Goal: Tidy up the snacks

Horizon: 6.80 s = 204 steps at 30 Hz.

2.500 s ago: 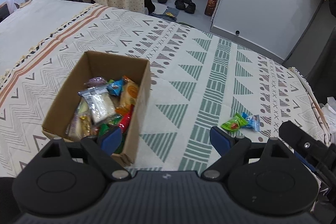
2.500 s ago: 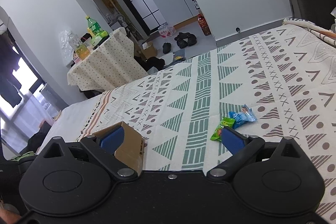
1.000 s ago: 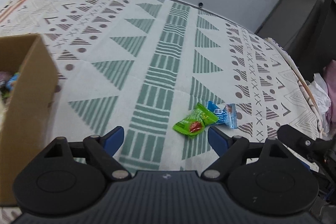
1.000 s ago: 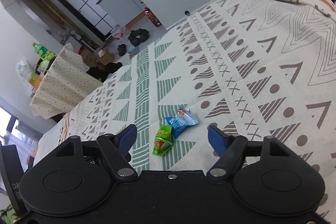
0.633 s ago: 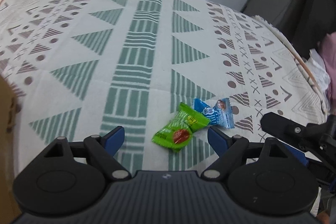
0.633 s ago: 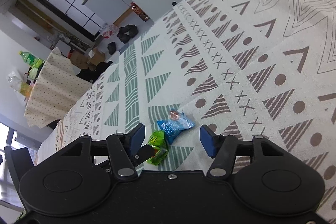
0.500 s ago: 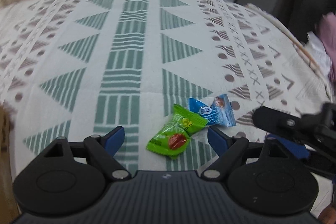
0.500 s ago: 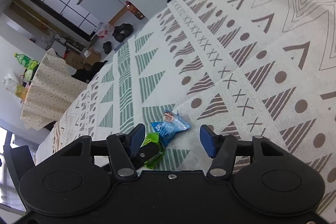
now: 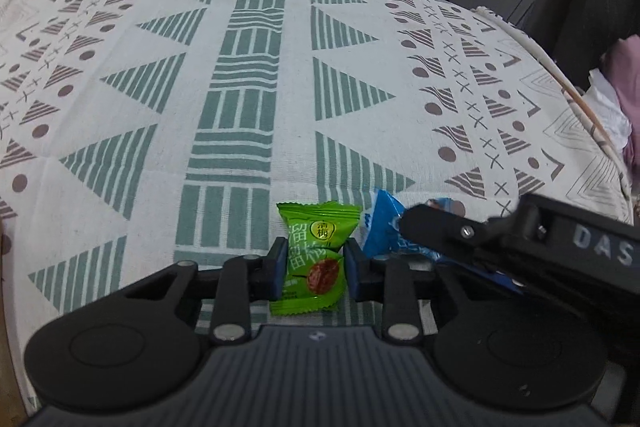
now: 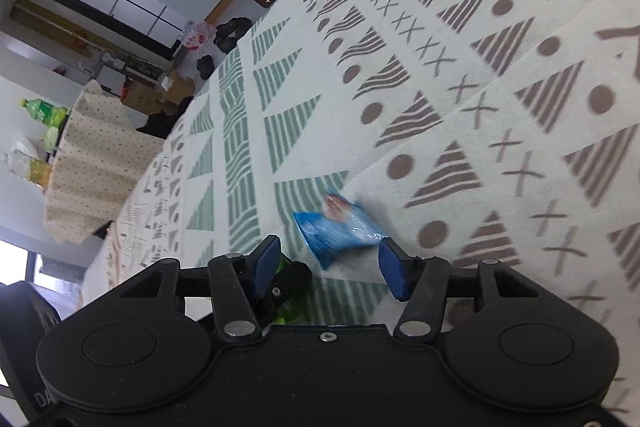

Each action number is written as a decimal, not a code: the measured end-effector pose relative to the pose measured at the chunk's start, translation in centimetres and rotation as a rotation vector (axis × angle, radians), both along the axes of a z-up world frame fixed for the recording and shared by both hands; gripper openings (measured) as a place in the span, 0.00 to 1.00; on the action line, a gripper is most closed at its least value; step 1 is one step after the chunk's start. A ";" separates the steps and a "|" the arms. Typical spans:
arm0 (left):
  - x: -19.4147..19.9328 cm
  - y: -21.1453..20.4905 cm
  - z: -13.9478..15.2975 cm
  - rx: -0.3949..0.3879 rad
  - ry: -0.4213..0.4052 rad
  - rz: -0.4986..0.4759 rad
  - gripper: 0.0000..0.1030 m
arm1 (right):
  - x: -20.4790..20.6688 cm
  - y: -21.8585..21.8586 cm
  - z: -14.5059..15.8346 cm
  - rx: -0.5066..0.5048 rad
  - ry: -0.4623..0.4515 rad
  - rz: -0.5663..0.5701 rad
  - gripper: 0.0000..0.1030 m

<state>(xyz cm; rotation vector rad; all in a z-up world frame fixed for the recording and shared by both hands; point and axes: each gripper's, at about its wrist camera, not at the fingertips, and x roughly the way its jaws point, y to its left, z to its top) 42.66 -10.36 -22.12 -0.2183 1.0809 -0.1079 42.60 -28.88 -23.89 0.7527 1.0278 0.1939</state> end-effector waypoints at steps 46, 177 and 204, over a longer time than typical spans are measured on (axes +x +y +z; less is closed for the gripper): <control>-12.0 10.3 12.6 0.137 -0.123 0.333 0.27 | -5.9 6.9 10.7 0.023 -0.315 0.152 0.24; -39.3 15.7 22.7 0.056 -0.296 0.139 1.00 | -36.6 6.8 21.3 -0.390 -0.497 0.182 1.00; -40.6 16.0 22.7 0.092 -0.291 0.127 1.00 | -37.6 7.1 21.1 -0.408 -0.472 0.202 1.00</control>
